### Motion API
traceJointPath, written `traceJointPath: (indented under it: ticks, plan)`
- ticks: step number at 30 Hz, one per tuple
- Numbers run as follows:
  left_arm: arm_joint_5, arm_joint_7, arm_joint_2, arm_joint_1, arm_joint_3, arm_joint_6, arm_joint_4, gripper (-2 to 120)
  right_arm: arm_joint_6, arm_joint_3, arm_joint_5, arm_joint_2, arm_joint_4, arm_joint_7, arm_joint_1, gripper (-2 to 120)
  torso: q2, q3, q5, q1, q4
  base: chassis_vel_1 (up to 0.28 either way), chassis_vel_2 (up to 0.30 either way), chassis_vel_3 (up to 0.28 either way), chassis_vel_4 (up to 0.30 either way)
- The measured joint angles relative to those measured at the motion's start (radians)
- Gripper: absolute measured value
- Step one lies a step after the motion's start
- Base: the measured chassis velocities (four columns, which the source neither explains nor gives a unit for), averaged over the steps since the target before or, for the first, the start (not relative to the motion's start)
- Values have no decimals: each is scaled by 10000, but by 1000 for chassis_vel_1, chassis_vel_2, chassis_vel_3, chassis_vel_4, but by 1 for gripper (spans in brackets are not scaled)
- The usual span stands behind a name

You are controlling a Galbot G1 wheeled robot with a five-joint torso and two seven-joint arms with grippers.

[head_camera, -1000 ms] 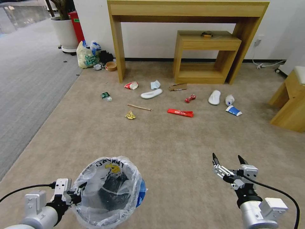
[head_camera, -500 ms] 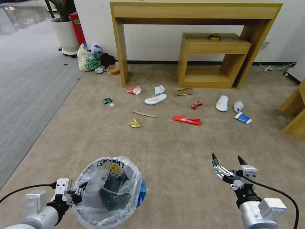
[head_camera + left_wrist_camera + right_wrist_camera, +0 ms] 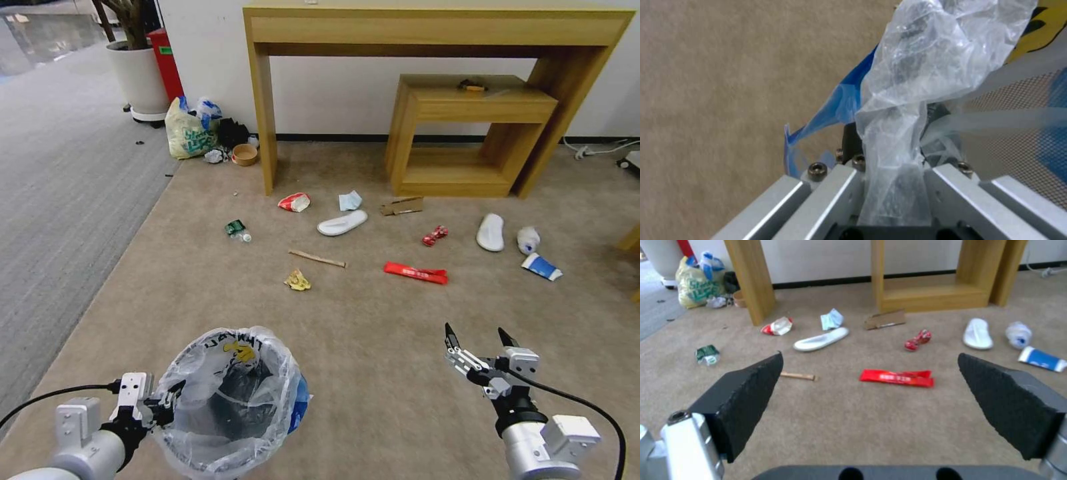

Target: Pick up the trash bin and place the garbage on the floor into it.

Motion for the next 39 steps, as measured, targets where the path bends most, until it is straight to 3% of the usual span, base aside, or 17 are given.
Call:
traceJointPath:
  ticks: [39]
  plan:
    - [57,32,-7,52,8,1,-111,0,62,-42,-100,-24,-239,-54,-87,100,0,-1,-2,-1,2,-76,294,78,-294]
